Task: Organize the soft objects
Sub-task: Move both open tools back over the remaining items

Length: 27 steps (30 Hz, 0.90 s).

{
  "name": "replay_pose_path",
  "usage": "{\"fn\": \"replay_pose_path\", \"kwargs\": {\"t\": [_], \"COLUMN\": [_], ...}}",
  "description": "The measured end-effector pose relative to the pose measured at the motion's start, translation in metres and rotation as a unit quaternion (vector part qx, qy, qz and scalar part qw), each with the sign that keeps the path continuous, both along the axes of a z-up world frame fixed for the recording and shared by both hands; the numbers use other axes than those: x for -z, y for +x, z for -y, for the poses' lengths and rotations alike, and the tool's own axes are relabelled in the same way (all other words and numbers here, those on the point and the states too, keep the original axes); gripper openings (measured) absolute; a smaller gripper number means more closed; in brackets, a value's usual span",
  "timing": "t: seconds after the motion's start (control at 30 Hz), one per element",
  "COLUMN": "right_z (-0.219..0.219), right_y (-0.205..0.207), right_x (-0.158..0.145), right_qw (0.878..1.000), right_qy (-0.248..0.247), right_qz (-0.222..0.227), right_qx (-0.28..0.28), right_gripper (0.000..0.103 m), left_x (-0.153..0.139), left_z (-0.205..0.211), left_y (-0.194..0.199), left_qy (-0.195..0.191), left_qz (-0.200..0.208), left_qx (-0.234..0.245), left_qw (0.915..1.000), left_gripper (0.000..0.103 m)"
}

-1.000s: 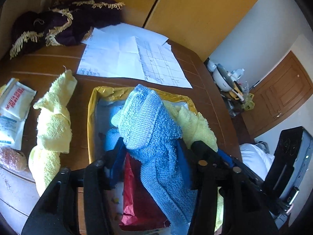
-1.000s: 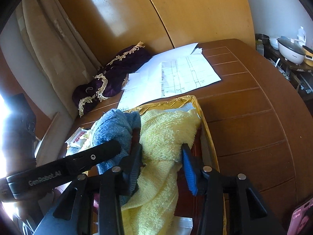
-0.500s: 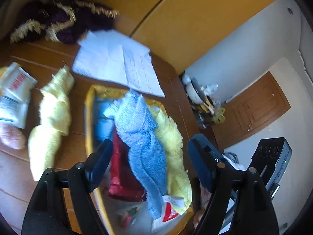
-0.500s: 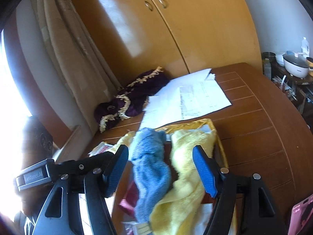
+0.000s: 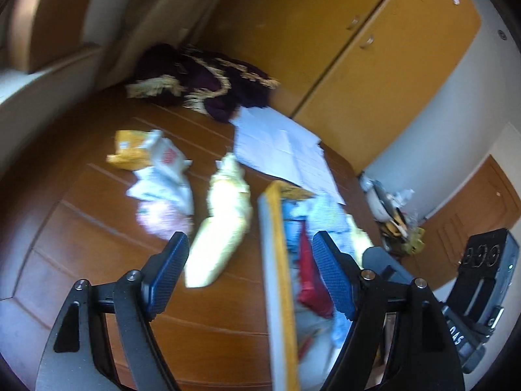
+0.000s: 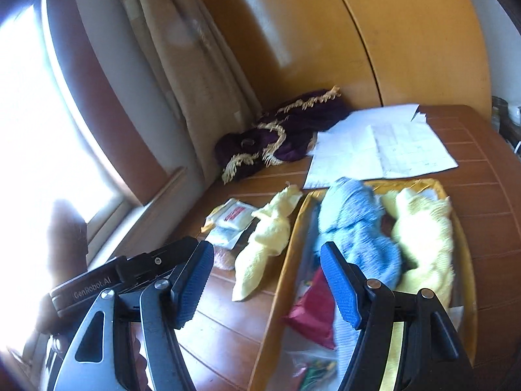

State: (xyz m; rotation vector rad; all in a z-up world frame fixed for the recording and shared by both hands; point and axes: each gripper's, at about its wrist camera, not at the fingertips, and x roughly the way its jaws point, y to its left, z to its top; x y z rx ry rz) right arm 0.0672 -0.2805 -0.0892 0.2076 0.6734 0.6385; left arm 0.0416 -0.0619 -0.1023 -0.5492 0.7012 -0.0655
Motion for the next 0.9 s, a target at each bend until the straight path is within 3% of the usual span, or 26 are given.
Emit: {"fn": "replay_pose_path", "kwargs": {"t": [0.37,0.53,0.73,0.9], "right_z": [-0.04,-0.059,-0.082,-0.1], "right_y": [0.009,0.025,0.044,0.063], "right_x": [0.007,0.015,0.025,0.047], "right_qw": [0.998,0.996,0.993,0.985], "right_qy": [-0.023,-0.05,-0.059,-0.095], "right_qz": [-0.042,-0.069,-0.098,-0.144], "right_qx": [-0.043,-0.041,-0.04,-0.026], "right_gripper": [0.069,0.06,0.06,0.06], "left_x": [0.008,0.015,0.021,0.025], "left_z": [-0.026,-0.037,-0.045,-0.051], "left_y": [-0.016,-0.013,-0.01,-0.009], "left_qy": [0.03,0.019,0.016,0.009], "left_qz": [-0.004,-0.012,-0.022,-0.028], "left_qx": [-0.047,-0.051,-0.057,-0.06], "left_qw": [0.9984,0.9985,0.998,0.9978], "left_gripper": [0.078,0.078,0.078,0.078]}}
